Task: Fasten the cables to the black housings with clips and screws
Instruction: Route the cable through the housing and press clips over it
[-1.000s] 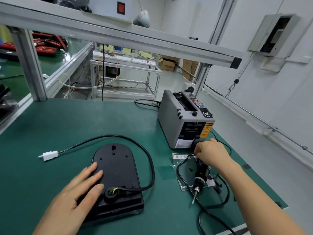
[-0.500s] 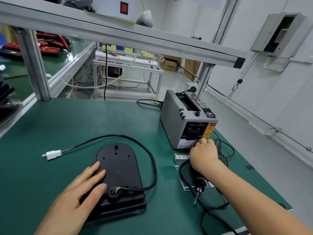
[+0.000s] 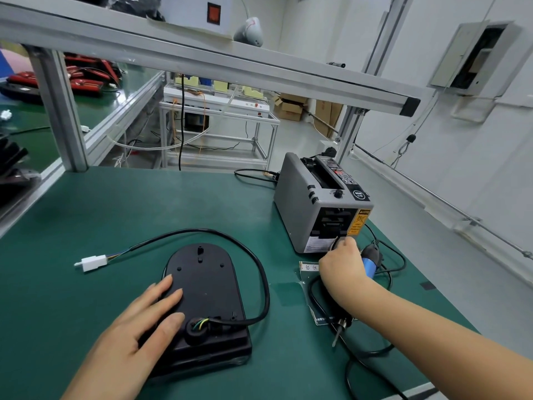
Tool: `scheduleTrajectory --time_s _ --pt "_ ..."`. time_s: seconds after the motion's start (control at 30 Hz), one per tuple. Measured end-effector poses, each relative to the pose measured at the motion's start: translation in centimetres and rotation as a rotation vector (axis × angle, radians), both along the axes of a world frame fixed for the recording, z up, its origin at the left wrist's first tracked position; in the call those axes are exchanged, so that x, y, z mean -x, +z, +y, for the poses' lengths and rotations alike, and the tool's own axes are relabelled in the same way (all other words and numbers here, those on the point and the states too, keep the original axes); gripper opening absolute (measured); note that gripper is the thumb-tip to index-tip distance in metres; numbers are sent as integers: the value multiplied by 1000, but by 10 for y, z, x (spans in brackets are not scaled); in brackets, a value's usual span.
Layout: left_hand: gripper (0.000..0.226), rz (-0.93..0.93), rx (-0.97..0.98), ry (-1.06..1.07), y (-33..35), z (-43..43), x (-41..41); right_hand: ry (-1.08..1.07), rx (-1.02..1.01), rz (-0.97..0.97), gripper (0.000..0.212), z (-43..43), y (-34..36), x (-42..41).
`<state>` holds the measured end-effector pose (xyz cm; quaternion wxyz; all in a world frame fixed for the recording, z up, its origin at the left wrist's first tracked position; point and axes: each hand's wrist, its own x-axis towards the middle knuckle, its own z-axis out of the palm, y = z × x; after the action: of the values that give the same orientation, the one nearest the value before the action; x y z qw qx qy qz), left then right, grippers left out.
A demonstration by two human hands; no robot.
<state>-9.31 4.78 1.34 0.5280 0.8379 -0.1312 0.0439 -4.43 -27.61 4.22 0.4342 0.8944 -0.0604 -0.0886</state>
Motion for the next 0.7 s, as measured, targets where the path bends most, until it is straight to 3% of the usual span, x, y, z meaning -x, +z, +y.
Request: scheduleTrajectory --time_s 0.2,0.3,0.37,0.47,0.53,0.7 --pt "40 1 -9 -7 0 0 -1 -32 -216 -106 13 -7 7 9" --pt "40 -2 -15 -2 0 0 -1 -25 -407 -201 21 -9 16 14" --pt "39 -4 -22 0 -1 1 -1 -46 -726 -294 22 -5 21 19" --pt "38 -19 -54 -15 -1 2 -2 -177 -1421 -392 11 15 24 31" --pt "36 -42 -88 -24 -1 3 -3 -249 -1832 -444 15 32 22 39" --pt "18 -241 -158 99 13 -10 -6 -454 -2468 -427 13 81 16 54"
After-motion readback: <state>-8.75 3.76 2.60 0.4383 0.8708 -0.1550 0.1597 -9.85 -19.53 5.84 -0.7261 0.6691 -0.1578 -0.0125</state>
